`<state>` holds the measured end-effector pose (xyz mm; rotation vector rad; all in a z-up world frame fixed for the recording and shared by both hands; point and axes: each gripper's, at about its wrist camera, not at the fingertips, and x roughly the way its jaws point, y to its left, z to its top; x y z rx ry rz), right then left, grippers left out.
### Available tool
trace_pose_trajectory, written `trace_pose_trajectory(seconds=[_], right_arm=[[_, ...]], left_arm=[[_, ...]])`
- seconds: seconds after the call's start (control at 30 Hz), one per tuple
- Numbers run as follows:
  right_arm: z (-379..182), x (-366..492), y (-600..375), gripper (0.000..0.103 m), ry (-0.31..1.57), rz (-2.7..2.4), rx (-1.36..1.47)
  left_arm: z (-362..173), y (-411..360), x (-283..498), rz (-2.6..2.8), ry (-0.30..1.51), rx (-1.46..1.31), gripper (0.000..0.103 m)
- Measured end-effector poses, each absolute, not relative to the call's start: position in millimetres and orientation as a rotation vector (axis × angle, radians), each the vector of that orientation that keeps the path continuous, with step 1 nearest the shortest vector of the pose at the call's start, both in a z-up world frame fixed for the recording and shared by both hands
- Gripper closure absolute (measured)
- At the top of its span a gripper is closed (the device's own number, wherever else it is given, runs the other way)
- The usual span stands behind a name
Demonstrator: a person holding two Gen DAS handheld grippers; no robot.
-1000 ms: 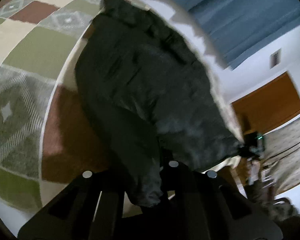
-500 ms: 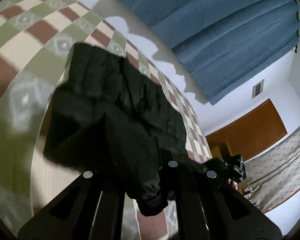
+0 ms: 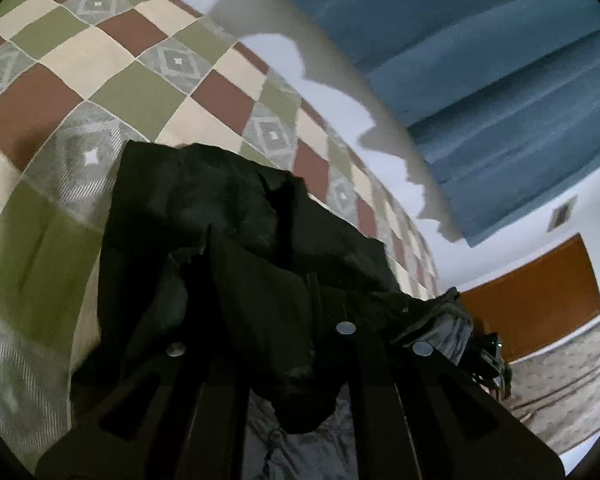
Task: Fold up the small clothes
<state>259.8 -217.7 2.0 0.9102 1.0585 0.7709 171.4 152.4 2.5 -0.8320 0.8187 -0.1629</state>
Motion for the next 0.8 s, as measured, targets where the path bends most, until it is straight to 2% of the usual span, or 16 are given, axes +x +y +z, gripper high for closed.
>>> trace_pose_trajectory(seconds=[0.33, 0.43, 0.47, 0.53, 0.57, 0.6, 0.67, 0.73, 0.77, 0.8], right_arm=[[-53.5, 308.4, -217.2, 0.091, 1.13, 0.644, 0.971], [-54.5, 308.1, -220.6, 0.083, 1.106, 0.663, 1.026], [-50.7, 307.1, -222.8, 0.076, 1.09, 0.672, 1.033], [-40.7, 304.1, -229.4, 0.057, 1.046, 0.671, 1.041], [-31.8, 299.1, -237.9, 0.043, 0.997, 0.655, 1.046], [-24.8, 294.8, -245.0, 0.039, 0.959, 0.637, 1.047], [-16.1, 286.5, -255.9, 0.039, 0.925, 0.619, 1.051], [-12.2, 276.0, -261.7, 0.039, 0.918, 0.616, 1.052], [-9.2, 267.1, -263.9, 0.039, 0.917, 0.619, 1.039], [-6.9, 259.6, -264.9, 0.039, 0.916, 0.62, 1.022]], left_arm=[[-42.1, 164.1, 231.4, -0.097, 0.893, -0.813, 0.097], [-39.6, 166.8, 232.6, -0.108, 0.882, -0.829, 0.092], [-35.4, 169.6, 231.3, -0.113, 0.875, -0.843, 0.09], [-24.7, 177.6, 226.9, -0.124, 0.852, -0.878, 0.084], [-19.5, 181.6, 225.2, -0.125, 0.84, -0.894, 0.081], [-16.0, 184.0, 224.3, -0.126, 0.833, -0.906, 0.08], [-5.9, 191.4, 216.4, -0.123, 0.799, -0.936, 0.076], [1.4, 195.6, 207.6, -0.11, 0.761, -0.952, 0.061], [4.5, 197.5, 204.4, -0.111, 0.742, -0.959, 0.05], [8.9, 198.5, 201.1, -0.115, 0.722, -0.959, 0.046]])
